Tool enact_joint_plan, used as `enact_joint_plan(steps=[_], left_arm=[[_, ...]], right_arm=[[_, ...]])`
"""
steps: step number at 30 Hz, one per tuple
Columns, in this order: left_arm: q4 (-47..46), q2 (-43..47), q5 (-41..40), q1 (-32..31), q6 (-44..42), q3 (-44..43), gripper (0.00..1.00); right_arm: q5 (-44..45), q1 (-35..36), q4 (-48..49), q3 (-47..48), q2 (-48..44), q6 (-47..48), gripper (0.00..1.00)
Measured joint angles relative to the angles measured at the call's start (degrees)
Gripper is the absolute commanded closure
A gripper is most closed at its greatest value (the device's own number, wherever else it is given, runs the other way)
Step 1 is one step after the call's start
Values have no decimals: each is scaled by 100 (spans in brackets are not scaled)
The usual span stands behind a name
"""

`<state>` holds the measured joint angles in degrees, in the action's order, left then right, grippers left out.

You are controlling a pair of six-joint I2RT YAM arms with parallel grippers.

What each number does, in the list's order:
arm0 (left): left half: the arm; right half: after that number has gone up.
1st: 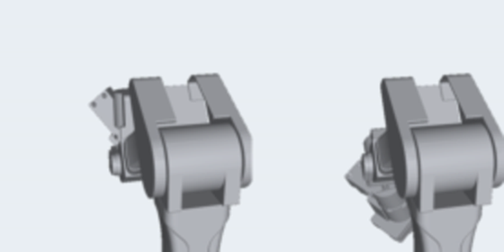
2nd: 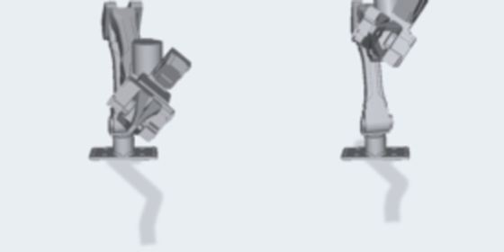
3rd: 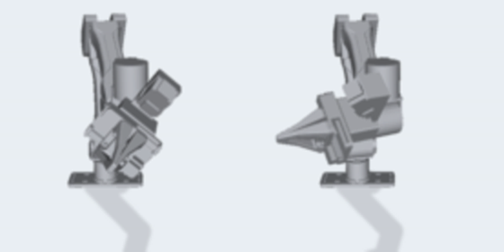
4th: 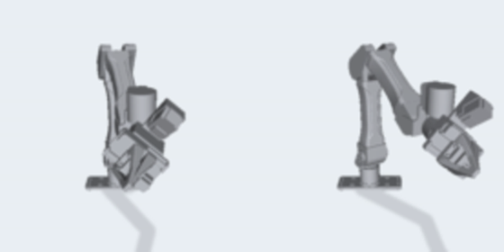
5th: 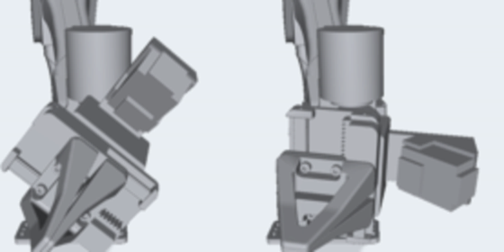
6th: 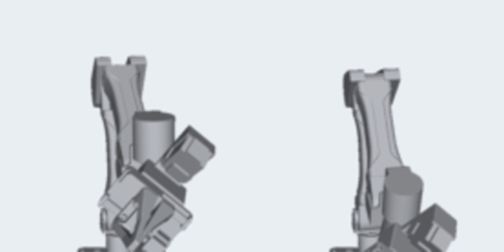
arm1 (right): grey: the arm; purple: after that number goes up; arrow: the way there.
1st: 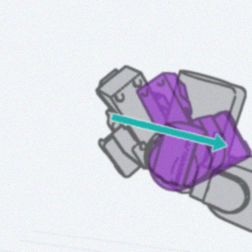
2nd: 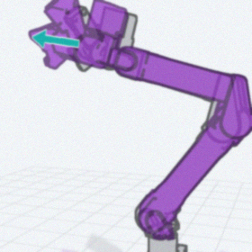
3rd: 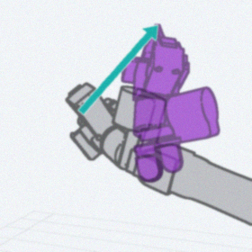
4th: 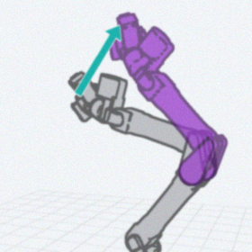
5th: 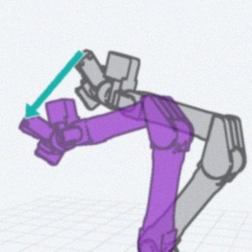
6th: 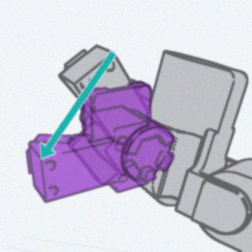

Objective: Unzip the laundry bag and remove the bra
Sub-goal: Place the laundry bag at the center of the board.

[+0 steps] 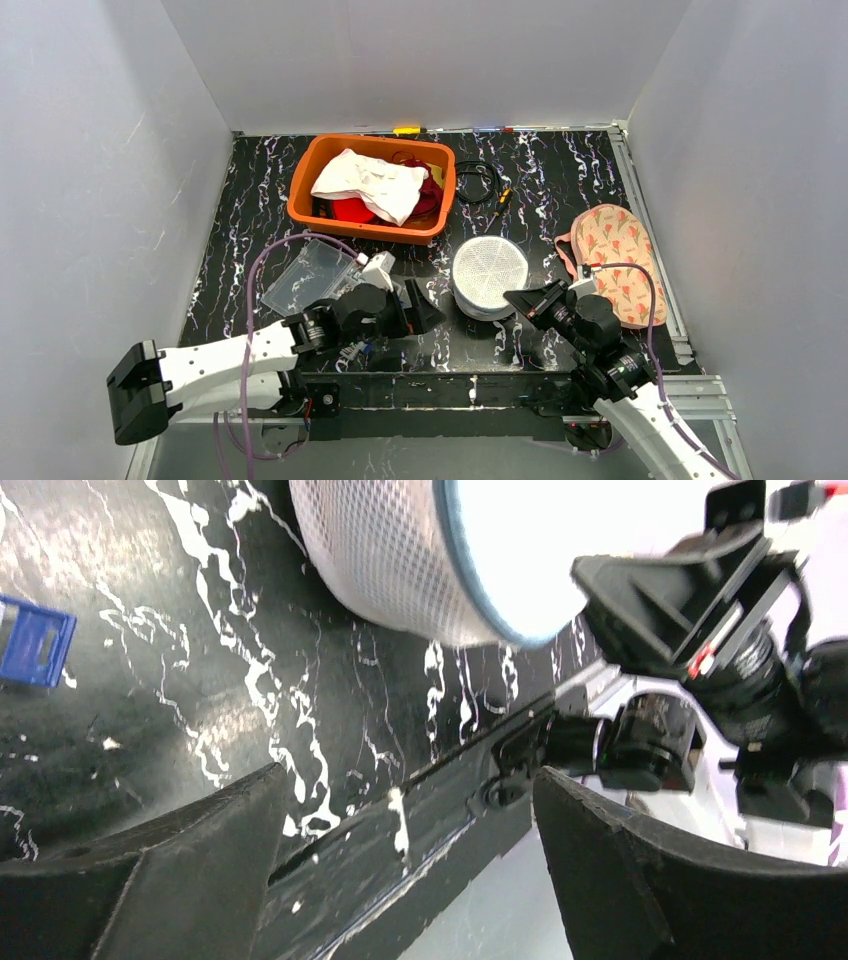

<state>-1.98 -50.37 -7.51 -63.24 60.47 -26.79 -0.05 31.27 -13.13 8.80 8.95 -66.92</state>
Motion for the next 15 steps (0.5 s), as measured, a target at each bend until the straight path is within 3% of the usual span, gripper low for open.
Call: enact_joint_plan(steps=[15], left_arm=[[-614, -2232, -525, 70, -90, -1285, 23]], right_arm=[[-245, 0, 50, -76, 382, -35, 99]])
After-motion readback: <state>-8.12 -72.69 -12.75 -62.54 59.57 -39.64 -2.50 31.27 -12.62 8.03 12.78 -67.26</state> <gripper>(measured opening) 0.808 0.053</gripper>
